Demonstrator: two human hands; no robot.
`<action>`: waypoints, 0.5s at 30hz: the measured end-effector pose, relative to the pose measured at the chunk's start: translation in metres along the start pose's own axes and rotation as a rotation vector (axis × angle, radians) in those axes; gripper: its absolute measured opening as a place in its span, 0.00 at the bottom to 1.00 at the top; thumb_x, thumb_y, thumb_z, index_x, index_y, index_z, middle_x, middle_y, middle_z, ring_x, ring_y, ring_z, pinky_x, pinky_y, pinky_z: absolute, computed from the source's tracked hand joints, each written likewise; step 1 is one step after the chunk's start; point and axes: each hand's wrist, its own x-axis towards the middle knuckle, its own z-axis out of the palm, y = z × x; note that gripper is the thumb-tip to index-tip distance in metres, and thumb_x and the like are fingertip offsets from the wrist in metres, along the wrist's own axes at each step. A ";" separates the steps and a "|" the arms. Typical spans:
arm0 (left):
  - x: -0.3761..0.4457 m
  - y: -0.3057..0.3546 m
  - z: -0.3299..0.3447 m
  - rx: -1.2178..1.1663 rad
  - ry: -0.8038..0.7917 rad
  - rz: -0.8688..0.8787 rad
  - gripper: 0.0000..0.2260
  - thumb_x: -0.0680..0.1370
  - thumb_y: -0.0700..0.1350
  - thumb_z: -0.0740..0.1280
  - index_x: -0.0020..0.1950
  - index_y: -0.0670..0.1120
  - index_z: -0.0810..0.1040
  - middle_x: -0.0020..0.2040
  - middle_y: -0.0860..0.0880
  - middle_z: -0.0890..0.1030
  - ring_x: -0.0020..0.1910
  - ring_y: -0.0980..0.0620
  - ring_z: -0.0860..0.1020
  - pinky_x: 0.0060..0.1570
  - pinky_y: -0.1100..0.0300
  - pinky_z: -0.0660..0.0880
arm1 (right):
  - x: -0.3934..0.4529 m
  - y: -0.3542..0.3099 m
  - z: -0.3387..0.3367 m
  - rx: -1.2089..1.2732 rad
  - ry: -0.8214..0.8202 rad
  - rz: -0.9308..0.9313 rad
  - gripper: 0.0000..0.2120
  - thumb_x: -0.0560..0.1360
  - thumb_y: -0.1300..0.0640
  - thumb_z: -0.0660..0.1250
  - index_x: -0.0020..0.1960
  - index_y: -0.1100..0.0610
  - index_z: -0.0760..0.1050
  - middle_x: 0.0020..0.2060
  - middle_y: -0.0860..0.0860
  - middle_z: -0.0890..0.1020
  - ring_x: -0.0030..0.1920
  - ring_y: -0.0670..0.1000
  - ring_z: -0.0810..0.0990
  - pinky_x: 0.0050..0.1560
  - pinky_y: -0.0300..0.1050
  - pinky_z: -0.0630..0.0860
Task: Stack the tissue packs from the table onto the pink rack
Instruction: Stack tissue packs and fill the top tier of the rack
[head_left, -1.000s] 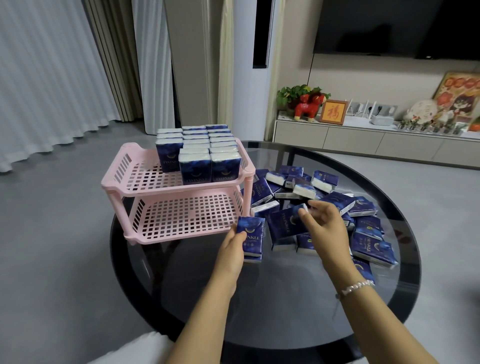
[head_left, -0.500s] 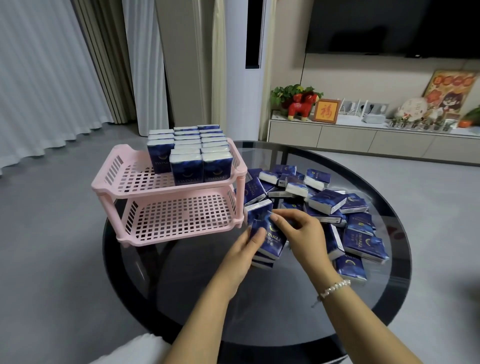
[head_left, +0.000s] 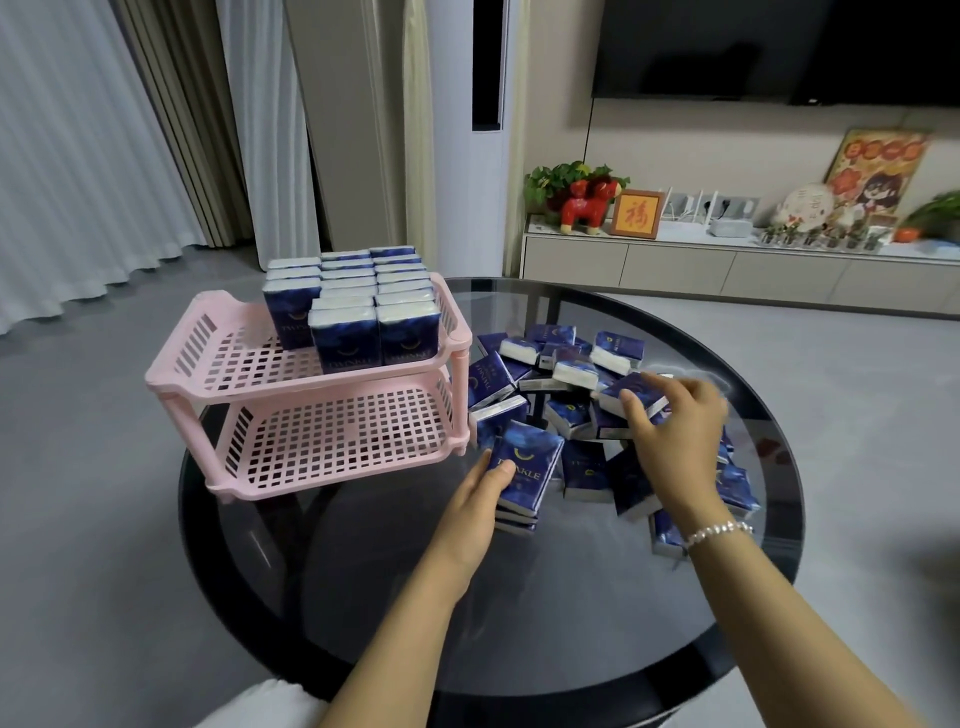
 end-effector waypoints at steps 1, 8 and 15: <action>0.000 0.000 0.000 0.002 0.005 -0.006 0.37 0.62 0.66 0.64 0.69 0.53 0.73 0.65 0.53 0.78 0.66 0.54 0.73 0.71 0.48 0.63 | 0.005 0.002 0.000 -0.054 -0.022 0.032 0.20 0.75 0.48 0.66 0.64 0.54 0.74 0.59 0.55 0.72 0.63 0.55 0.65 0.63 0.48 0.63; -0.002 0.002 0.001 0.018 0.012 -0.007 0.27 0.69 0.60 0.64 0.66 0.53 0.75 0.61 0.55 0.80 0.63 0.55 0.75 0.71 0.49 0.64 | 0.027 0.009 0.005 -0.267 -0.270 0.202 0.31 0.75 0.40 0.62 0.73 0.53 0.62 0.67 0.59 0.70 0.69 0.64 0.60 0.67 0.58 0.56; -0.003 0.001 0.000 0.047 0.024 0.002 0.20 0.75 0.55 0.63 0.65 0.52 0.76 0.59 0.51 0.82 0.62 0.51 0.77 0.69 0.45 0.66 | 0.011 0.001 0.001 -0.031 -0.260 0.134 0.38 0.67 0.49 0.75 0.72 0.47 0.61 0.65 0.55 0.65 0.64 0.60 0.63 0.68 0.57 0.60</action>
